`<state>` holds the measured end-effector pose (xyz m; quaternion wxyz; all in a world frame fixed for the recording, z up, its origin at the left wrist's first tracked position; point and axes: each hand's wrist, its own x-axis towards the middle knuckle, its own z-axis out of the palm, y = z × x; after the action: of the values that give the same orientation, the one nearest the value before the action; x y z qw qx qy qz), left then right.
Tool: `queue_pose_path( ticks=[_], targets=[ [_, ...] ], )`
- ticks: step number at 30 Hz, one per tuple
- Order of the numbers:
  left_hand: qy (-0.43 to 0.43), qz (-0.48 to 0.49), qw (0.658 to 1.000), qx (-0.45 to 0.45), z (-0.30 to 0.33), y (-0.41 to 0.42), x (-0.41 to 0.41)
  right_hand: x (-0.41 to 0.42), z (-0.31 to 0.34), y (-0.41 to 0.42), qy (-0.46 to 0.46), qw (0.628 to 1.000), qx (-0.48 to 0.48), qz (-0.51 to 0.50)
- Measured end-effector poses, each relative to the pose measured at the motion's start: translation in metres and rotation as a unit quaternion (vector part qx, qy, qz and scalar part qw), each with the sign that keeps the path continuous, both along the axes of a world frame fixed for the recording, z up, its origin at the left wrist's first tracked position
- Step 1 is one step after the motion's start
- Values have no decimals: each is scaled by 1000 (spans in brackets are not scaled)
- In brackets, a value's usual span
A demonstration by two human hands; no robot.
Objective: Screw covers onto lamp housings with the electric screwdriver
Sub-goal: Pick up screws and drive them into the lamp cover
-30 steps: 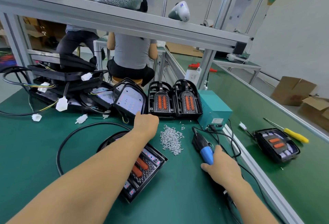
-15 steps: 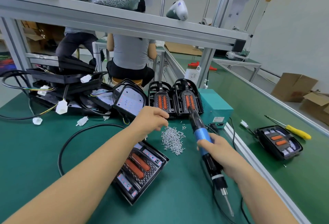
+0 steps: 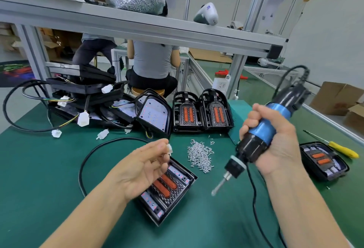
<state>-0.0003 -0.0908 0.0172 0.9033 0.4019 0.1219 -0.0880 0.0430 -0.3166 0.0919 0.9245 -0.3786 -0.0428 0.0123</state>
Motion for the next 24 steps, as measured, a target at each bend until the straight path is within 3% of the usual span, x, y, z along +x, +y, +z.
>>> queue_pose_path(
  ticks=[8, 14, 24],
  targets=[
    [12, 3, 999, -36, -9, -8, -25, -16, 12, 40, -96, 984, 126, -84],
    [-44, 17, 998, 30, -11, -5, -31, -18, 8, 62, -139, 978, 121, -94],
    [-59, 17, 998, 20, -9, -10, -34, -21, 8, 69, -146, 979, 101, -99]
  ],
)
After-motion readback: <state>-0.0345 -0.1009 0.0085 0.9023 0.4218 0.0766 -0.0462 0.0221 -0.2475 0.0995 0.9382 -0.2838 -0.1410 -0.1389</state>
